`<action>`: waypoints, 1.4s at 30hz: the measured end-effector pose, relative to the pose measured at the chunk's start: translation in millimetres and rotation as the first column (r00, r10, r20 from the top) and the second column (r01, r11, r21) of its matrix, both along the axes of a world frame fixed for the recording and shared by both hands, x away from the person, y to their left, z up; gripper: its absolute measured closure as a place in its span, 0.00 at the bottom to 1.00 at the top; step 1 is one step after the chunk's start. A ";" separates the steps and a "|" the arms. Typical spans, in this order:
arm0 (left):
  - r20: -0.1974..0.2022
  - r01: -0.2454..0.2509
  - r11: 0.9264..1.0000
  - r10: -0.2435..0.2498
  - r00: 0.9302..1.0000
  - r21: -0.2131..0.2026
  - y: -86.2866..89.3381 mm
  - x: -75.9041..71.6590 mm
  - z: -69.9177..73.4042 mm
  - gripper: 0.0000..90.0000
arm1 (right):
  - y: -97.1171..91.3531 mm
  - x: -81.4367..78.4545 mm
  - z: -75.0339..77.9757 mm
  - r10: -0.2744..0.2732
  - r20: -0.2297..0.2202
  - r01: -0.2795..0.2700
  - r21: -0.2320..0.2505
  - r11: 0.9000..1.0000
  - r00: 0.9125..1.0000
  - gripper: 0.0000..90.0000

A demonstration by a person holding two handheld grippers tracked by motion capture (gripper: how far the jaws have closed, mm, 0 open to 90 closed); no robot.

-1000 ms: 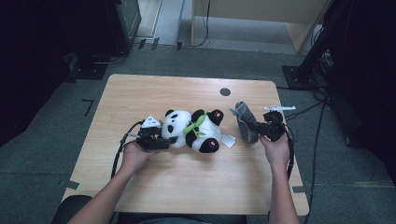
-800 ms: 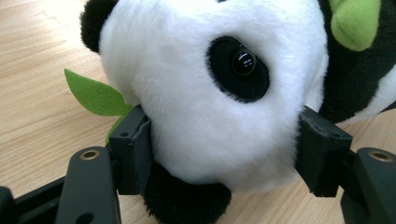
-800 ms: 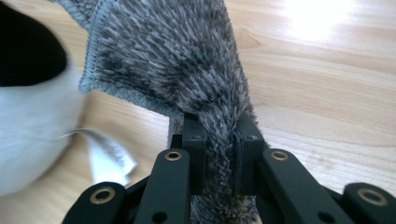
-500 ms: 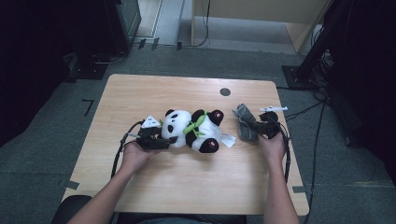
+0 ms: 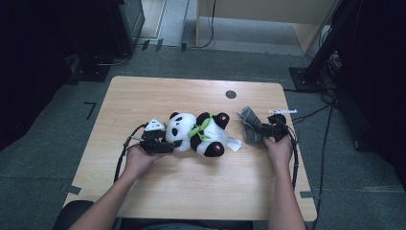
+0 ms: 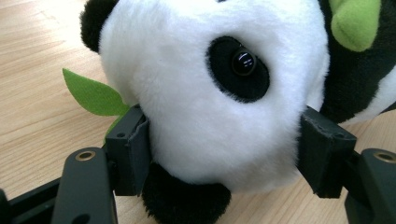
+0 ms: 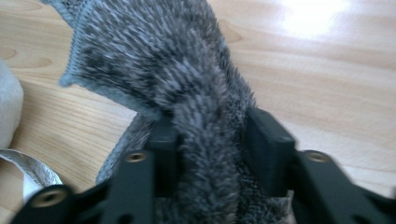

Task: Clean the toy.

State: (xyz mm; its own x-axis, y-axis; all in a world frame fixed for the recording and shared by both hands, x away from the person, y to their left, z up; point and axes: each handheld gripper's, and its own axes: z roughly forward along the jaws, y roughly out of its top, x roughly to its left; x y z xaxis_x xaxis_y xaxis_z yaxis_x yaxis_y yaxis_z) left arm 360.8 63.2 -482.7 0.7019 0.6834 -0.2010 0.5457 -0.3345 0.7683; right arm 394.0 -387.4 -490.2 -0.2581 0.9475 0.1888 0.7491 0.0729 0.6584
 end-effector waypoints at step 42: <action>-0.013 0.004 1.000 -0.004 1.000 -0.003 0.6 3.2 0.7 0.23 | 56.5 -62.9 52.7 0.105 0.132 -0.115 0.063 0.991 0.986 0.35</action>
